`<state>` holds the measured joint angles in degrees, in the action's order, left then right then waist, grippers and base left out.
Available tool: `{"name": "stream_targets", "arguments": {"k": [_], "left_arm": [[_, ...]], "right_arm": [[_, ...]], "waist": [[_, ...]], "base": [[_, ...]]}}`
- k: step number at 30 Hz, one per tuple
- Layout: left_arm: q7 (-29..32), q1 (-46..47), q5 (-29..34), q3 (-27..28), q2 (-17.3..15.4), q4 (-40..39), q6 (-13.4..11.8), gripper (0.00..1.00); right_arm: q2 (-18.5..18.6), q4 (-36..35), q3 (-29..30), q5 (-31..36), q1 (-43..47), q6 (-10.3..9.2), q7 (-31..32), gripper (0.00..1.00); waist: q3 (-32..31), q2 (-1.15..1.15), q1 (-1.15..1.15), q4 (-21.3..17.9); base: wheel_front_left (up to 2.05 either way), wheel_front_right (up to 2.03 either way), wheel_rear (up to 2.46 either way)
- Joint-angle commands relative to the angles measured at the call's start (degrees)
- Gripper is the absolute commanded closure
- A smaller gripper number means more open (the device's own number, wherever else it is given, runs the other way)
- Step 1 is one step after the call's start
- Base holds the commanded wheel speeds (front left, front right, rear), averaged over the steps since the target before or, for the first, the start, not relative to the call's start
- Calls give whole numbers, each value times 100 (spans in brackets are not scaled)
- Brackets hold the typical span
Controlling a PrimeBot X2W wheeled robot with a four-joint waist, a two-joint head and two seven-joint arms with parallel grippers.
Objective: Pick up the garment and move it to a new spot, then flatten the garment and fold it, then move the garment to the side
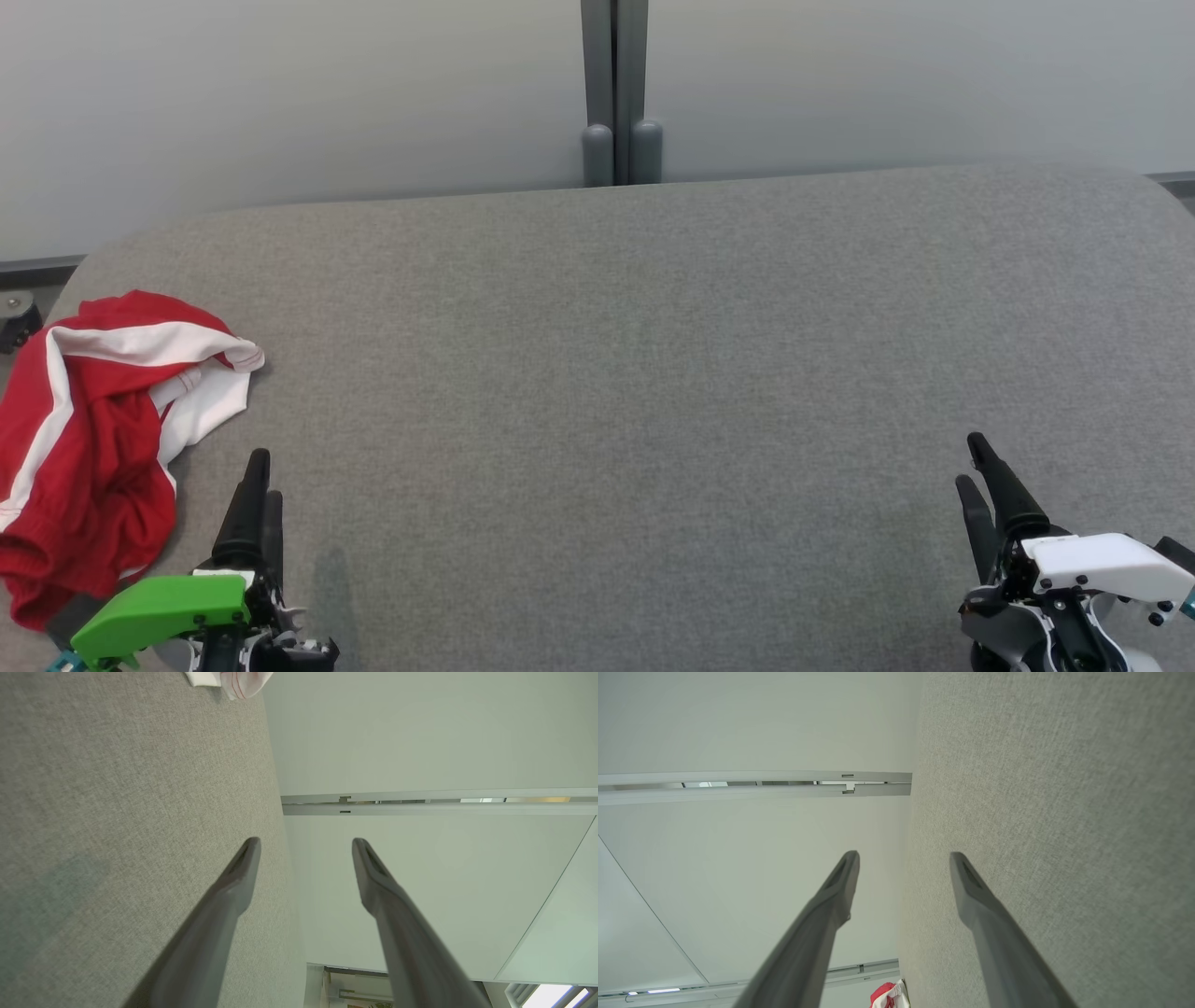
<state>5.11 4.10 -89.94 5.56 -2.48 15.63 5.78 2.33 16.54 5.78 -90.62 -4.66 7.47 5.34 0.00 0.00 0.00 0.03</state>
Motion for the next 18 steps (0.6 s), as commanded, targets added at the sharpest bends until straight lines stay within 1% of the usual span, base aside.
{"name": "stream_targets", "arguments": {"k": [1, 3, 4, 7, 18], "left_arm": [[-70, 151, 246, -24, -86, -53, 16, 0], [-107, 162, 423, -44, -99, -52, 19, 0], [-162, 175, 715, -79, -114, -61, 24, 0], [-234, 187, 1120, -127, -125, -81, 25, 0], [-509, 220, 2585, -415, -225, 3, -72, 0]], "right_arm": [[92, -115, -60, 196, -125, 0, -82, 0], [125, -113, -82, 360, -138, 0, -121, 0], [140, -129, -86, 621, -157, 0, -176, 0], [131, -166, -69, 986, -176, 0, -248, 0], [121, -227, -134, 2424, -216, 1, -525, 0]], "waist": [[2, 0, 0, 4], [5, 0, 0, 7], [9, 0, 0, 11], [15, 0, 0, 16], [25, 0, 0, 36]], "base": [[0, 0, 0], [0, 0, 0], [0, 0, 0], [0, 0, 0], [0, 0, 0]]}}
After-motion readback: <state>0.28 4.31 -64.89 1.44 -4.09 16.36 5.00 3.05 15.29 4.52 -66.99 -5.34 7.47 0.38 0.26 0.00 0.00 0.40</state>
